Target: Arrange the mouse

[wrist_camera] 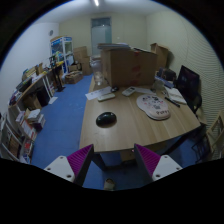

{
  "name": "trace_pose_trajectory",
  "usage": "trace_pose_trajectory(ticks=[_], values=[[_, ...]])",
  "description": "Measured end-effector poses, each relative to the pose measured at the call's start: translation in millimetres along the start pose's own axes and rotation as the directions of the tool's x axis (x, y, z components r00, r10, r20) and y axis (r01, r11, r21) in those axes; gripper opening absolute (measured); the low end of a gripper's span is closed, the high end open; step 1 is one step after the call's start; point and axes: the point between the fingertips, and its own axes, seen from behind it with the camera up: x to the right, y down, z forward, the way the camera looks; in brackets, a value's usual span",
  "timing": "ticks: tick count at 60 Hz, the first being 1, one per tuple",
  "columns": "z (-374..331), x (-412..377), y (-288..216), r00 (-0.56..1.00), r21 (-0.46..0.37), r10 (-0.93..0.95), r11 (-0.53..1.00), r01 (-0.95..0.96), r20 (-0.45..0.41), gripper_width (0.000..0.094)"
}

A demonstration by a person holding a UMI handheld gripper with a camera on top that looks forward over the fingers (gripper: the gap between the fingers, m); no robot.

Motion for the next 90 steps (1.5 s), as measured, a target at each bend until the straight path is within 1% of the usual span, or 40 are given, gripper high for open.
trace_pose_trajectory(ticks=[7, 10, 13, 16, 21, 22, 30, 31, 33, 34, 35, 39, 46, 50, 54, 59, 61, 62, 63, 67, 68, 69, 73, 78, 82, 84, 88, 90], values=[[21, -18, 1, 0.999, 0.007, 0.008, 1.0, -0.008, 0.031, 0.0822], [44, -43, 8, 0.998, -0.004, 0.022, 1.0, -0.022, 0.054, 0.0819], [62, -50, 9, 0.995, -0.021, 0.021, 1.0, -0.019, 0.099, 0.0833], [78, -56, 8, 0.99, -0.02, 0.002, 1.0, 0.001, 0.14, 0.0833], [121, -74, 10, 0.987, -0.032, -0.024, 0.999, 0.029, 0.158, 0.0833], [126, -64, 6, 0.986, -0.032, -0.03, 0.999, 0.035, 0.163, 0.0831], [189, -75, 5, 0.987, -0.043, -0.025, 0.999, 0.032, 0.159, 0.0829], [195, -75, 5, 0.987, -0.047, -0.021, 0.998, 0.029, 0.158, 0.0844], [205, -69, -9, 0.988, -0.007, -0.033, 0.999, 0.034, 0.149, 0.0808], [210, -68, -13, 0.989, 0.0, -0.037, 0.999, 0.037, 0.144, 0.0814], [214, -67, -13, 0.99, -0.007, -0.039, 0.999, 0.04, 0.135, 0.0821], [228, -63, -27, 0.992, 0.01, -0.048, 0.999, 0.047, 0.119, 0.0822], [250, -63, -47, 0.993, 0.013, -0.048, 0.999, 0.047, 0.106, 0.0815], [262, -67, -58, 0.993, 0.013, -0.065, 0.998, 0.064, 0.103, 0.0831], [275, -71, -68, 0.992, 0.03, -0.092, 0.996, 0.09, 0.088, 0.0832], [289, -79, -81, 0.992, 0.058, -0.093, 0.994, 0.088, 0.088, 0.0831], [292, -81, -85, 0.992, 0.068, -0.093, 0.994, 0.087, 0.084, 0.0794], [294, -81, -87, 0.993, 0.073, -0.09, 0.994, 0.084, 0.082, 0.0822], [295, -82, -88, 0.993, 0.076, -0.088, 0.994, 0.082, 0.079, 0.0748], [299, -85, -91, 0.993, 0.092, -0.092, 0.992, 0.085, 0.077, 0.0558], [299, -85, -90, 0.992, 0.088, -0.1, 0.992, 0.094, 0.072, 0.056], [299, -85, -91, 0.992, 0.089, -0.104, 0.991, 0.097, 0.068, 0.0541], [297, -85, -87, 0.995, 0.043, -0.083, 0.996, 0.08, 0.064, 0.0489], [295, -86, -84, 0.994, -0.009, -0.089, 0.996, 0.09, 0.07, 0.04], [286, -84, -83, 0.986, -0.032, -0.153, 0.987, 0.155, 0.066, 0.0381], [276, -90, -89, 0.98, -0.012, -0.177, 0.984, 0.179, 0.089, 0.037], [242, -107, -110, 0.961, 0.046, -0.201, 0.98, 0.196, 0.189, 0.0367], [225, -110, -128, 0.945, 0.092, -0.236, 0.971, 0.221, 0.227, 0.0365]])
